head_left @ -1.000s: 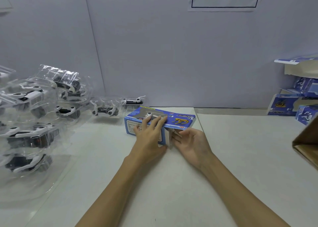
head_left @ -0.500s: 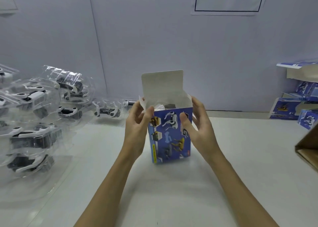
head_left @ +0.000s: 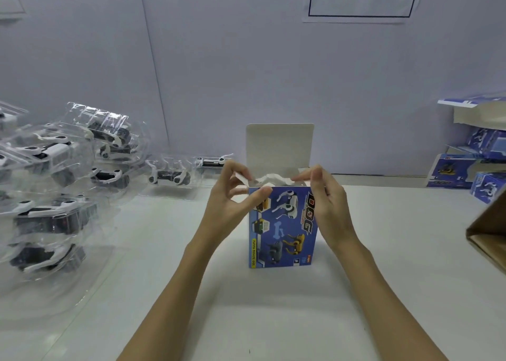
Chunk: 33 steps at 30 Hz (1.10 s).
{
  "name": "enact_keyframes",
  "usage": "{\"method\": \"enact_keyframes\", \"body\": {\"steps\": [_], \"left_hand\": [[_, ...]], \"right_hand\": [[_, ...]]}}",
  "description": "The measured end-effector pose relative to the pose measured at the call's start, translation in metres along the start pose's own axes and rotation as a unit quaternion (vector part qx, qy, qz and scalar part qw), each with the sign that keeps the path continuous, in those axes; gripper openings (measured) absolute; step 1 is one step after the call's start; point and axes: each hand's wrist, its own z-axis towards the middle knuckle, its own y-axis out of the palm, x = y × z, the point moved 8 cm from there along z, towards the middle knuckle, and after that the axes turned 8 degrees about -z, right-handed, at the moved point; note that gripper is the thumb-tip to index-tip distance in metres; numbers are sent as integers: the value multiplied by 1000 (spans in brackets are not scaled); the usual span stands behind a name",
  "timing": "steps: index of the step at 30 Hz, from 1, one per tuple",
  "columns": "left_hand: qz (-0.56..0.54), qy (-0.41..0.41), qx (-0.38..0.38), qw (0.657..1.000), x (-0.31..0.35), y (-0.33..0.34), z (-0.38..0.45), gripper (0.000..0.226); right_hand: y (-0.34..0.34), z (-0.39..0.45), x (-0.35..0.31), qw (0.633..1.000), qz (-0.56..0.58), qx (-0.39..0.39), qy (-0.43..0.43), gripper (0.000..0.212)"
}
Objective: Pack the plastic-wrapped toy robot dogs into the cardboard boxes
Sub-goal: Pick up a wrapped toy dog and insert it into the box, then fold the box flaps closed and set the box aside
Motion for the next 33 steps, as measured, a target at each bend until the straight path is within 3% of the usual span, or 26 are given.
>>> {"method": "enact_keyframes", "body": {"steps": [4,7,17,19,24,27,31,33], "left_hand": [[-27,-21,-6,999,-3,4,-4,38],[-61,-30,24,997,-3,12,-8,58],[-8,-56,-3,998,-13,16,-10,28],[-7,-45,-1,999,-9,13,-7,23],[-41,-32,26,998,-2,19,-1,35],[-69,-33,53,996,-5,20,-2,16],[-145,-25,70,987,1,22,-5,42],[-151,-29,61,986,0,22,-5,41]], "right_hand": [[2,7,0,999,-20,22,-16,26],[1,5,8,998,61,21,24,17],[7,2,10,986,143,-1,87,22],[6,1,3,983,169,17,68,33],[2,-1,2,974,212,44,69,60],[5,0,2,975,213,29,61,49],[5,-1,6,970,228,38,80,35],[5,-3,7,967,243,36,67,22]]}}
